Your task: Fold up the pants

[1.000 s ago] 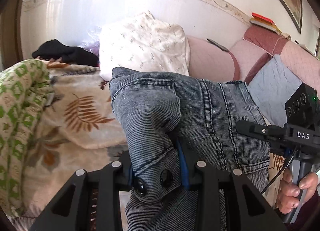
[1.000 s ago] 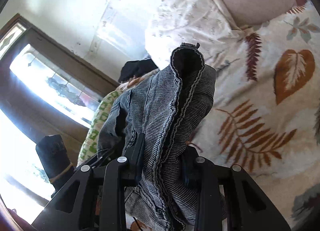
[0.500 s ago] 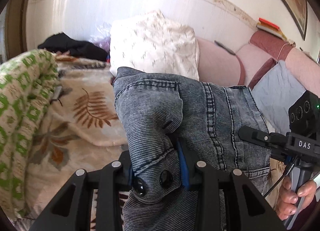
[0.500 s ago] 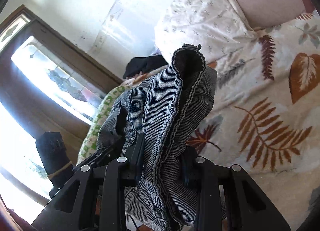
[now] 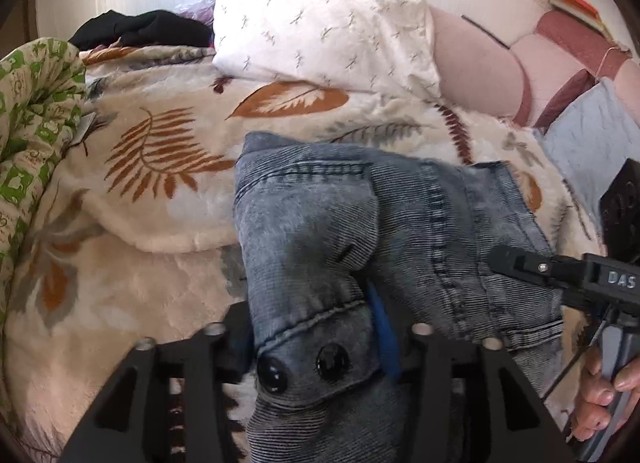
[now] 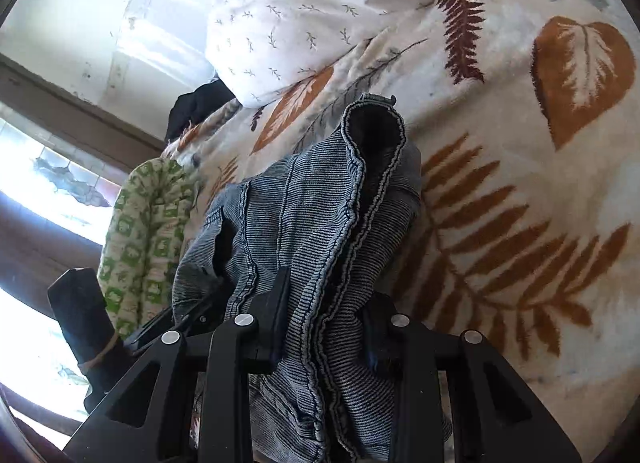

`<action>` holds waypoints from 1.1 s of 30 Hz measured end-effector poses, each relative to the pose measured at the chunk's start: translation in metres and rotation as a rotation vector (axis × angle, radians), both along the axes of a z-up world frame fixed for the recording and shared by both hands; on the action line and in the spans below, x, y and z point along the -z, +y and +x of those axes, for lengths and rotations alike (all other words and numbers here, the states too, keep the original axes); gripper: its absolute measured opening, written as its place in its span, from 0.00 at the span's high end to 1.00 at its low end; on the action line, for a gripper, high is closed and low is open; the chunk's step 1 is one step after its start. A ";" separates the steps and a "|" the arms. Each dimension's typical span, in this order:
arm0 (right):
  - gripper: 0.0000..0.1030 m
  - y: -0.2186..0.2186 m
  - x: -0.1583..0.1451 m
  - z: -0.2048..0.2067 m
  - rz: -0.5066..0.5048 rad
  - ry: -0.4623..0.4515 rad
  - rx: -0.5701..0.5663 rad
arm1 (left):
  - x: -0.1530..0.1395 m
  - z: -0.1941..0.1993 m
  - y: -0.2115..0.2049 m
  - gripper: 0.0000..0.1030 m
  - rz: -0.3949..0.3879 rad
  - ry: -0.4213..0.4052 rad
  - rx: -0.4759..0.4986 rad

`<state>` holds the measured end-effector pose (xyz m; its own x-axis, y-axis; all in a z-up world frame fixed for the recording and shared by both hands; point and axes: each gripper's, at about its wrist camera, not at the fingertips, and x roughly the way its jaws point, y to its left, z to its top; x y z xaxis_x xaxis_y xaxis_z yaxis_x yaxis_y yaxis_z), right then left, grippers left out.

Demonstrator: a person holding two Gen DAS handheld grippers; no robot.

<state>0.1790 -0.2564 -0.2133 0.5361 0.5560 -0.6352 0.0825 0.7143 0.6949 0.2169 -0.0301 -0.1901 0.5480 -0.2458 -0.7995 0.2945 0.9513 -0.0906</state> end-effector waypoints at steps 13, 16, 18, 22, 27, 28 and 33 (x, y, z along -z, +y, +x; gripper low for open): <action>0.46 -0.007 -0.071 -0.032 -0.300 -0.220 0.071 | -0.039 -0.026 0.010 0.28 0.095 -0.134 0.028; 0.46 -0.003 -0.079 -0.035 -0.211 -0.311 0.035 | -0.050 -0.036 0.016 0.27 0.099 -0.198 0.021; 0.46 0.005 -0.076 -0.031 -0.153 -0.312 -0.009 | -0.054 -0.040 0.020 0.27 0.115 -0.228 0.012; 0.46 0.022 -0.062 -0.020 -0.111 -0.276 -0.061 | -0.050 -0.040 0.027 0.26 0.114 -0.223 0.020; 0.46 0.043 -0.042 -0.011 -0.161 -0.181 -0.121 | -0.051 -0.045 0.031 0.26 -0.029 -0.214 0.069; 0.46 0.045 -0.039 -0.010 -0.207 -0.163 -0.120 | -0.054 -0.045 0.030 0.25 -0.053 -0.209 0.087; 0.48 0.037 -0.011 0.002 -0.296 -0.064 -0.099 | -0.046 -0.034 0.032 0.21 0.008 -0.182 0.045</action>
<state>0.1812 -0.2197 -0.2027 0.5322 0.4037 -0.7442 -0.0347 0.8887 0.4572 0.1828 0.0017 -0.1439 0.6724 -0.2671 -0.6903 0.3472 0.9375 -0.0245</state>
